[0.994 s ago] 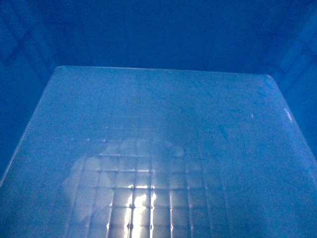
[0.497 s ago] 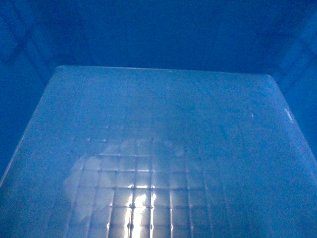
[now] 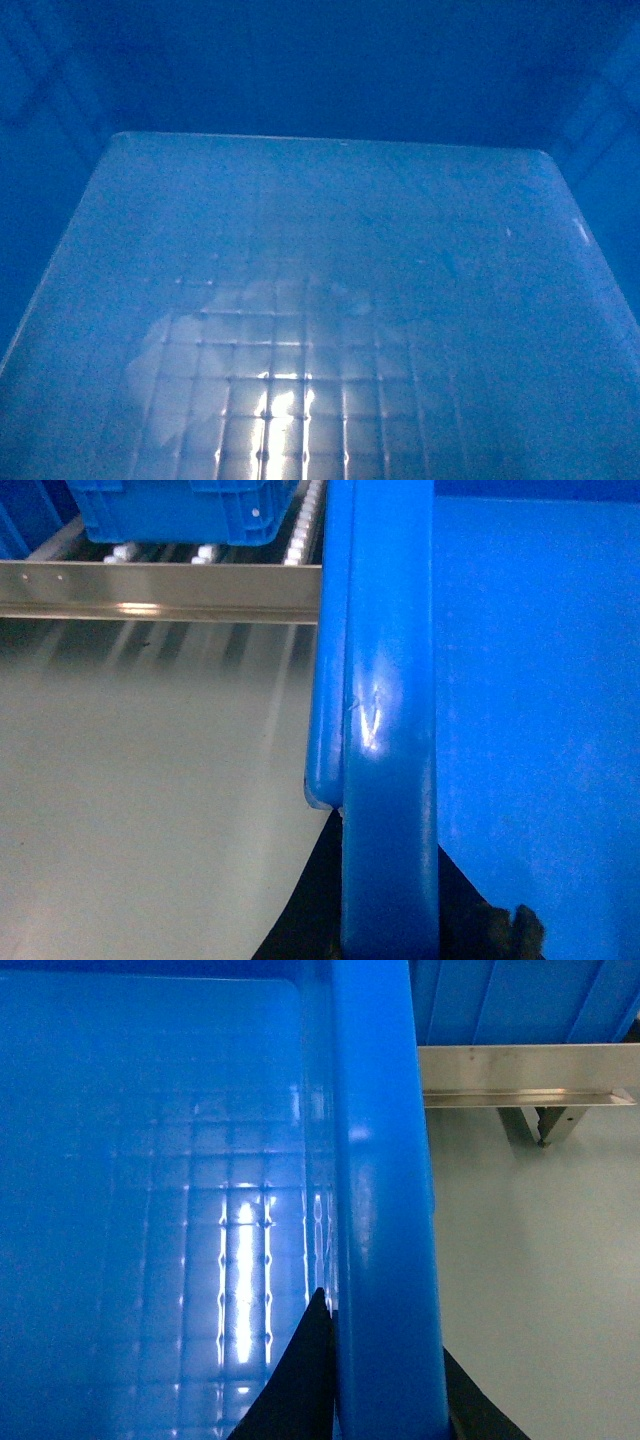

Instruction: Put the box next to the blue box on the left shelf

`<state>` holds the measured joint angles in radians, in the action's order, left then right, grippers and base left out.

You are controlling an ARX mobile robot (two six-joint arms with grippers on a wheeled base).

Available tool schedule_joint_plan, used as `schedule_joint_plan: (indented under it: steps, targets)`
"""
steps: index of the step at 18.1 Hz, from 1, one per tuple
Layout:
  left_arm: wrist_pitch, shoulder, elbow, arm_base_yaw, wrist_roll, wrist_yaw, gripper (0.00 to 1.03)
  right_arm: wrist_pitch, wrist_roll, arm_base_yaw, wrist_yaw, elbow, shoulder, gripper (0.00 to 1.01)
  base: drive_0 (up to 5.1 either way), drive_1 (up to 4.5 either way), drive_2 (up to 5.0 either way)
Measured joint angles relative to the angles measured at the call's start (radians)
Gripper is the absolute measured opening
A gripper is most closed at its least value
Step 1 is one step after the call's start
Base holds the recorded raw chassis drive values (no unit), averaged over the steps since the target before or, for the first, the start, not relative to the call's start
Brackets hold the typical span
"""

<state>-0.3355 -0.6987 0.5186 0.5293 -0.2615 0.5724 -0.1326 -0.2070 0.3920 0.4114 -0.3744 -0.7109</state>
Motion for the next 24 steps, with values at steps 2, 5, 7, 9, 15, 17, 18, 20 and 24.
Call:
schedule_joint_plan:
  steps: [2,5,7,9,15,17,18,20,24]
  targets:
    - [0.0,0.0,0.0,0.0,0.0,0.0,0.09,0.0,0.0,0.0,0.0,0.0,0.0,0.1,0.0,0.0,0.0]
    - [0.0,0.0,0.0,0.0,0.0,0.0,0.09,0.0,0.0,0.0,0.0,0.0,0.0,0.1,0.0,0.0,0.0]
    - [0.0,0.0,0.0,0.0,0.0,0.0,0.09,-0.001,0.0,0.0,0.0,0.0,0.0,0.1,0.0,0.0,0.0]
    - [0.0,0.0,0.0,0.0,0.0,0.001,0.09,-0.001,0.0,0.0,0.0,0.0,0.0,0.1,0.0,0.0,0.0]
    - [0.0,-0.002,-0.001,0.0,-0.001,0.0,0.09,-0.001,-0.002,0.0,0.0,0.002,0.0,0.1,0.0,0.0,0.0]
    - [-0.002,-0.002,-0.001,0.0,-0.001,-0.001,0.09,-0.002,-0.002,0.0,0.0,0.002,0.0,0.1,0.0,0.0,0.0]
    - [-0.005,0.0,-0.001,0.0,-0.001,0.0,0.09,-0.007,-0.002,0.0,0.0,0.002,0.0,0.1,0.0,4.36,-4.3]
    - [0.002,0.002,-0.001,0.0,-0.001,0.0,0.09,-0.001,-0.001,0.0,0.001,0.002,0.006,0.1,0.0,4.36,-4.3]
    - [0.0,0.0,-0.001,0.0,0.0,0.0,0.09,-0.002,-0.002,0.0,0.0,0.002,0.004,0.1,0.0,4.36,-4.3]
